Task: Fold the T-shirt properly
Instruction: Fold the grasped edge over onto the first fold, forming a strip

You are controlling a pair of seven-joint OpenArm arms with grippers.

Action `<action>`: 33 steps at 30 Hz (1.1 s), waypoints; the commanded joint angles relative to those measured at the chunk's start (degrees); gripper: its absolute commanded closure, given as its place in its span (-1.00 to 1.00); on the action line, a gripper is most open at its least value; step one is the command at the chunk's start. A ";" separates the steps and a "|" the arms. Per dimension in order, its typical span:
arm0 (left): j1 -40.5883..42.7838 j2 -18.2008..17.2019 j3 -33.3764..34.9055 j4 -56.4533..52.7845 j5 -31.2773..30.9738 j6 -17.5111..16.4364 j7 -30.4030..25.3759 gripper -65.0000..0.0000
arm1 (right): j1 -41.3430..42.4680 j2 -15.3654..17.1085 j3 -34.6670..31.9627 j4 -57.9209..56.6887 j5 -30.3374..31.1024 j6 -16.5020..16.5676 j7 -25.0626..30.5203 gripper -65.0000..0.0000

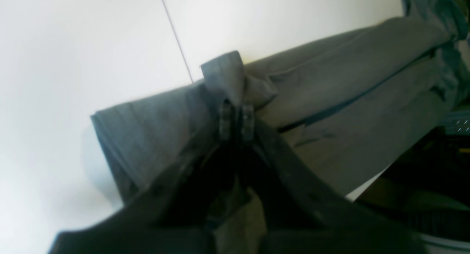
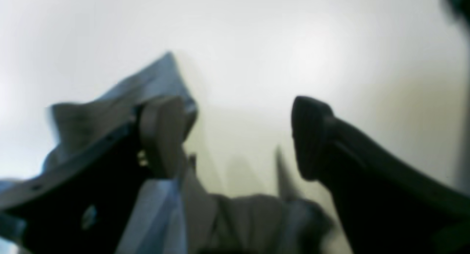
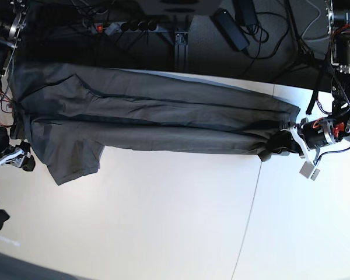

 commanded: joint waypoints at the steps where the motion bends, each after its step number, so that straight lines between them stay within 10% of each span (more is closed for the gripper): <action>1: -1.03 -0.98 -0.42 0.79 -0.92 -0.58 -0.79 1.00 | 2.67 0.66 0.33 -1.44 0.59 3.93 1.31 -0.37; 17: -1.09 -0.96 -0.42 0.79 -0.96 -0.58 -1.46 1.00 | 4.70 -5.55 -17.99 -6.01 0.37 4.28 -0.22 -0.35; 22: -1.07 -0.96 -0.42 0.79 -0.98 -0.58 -1.49 1.00 | 4.72 -5.84 -19.21 -5.95 0.22 4.26 -0.22 1.00; 33: -0.98 -1.01 -0.44 2.36 -4.44 -0.58 0.96 1.00 | -5.73 -5.46 -8.35 18.95 4.59 4.28 -9.44 1.00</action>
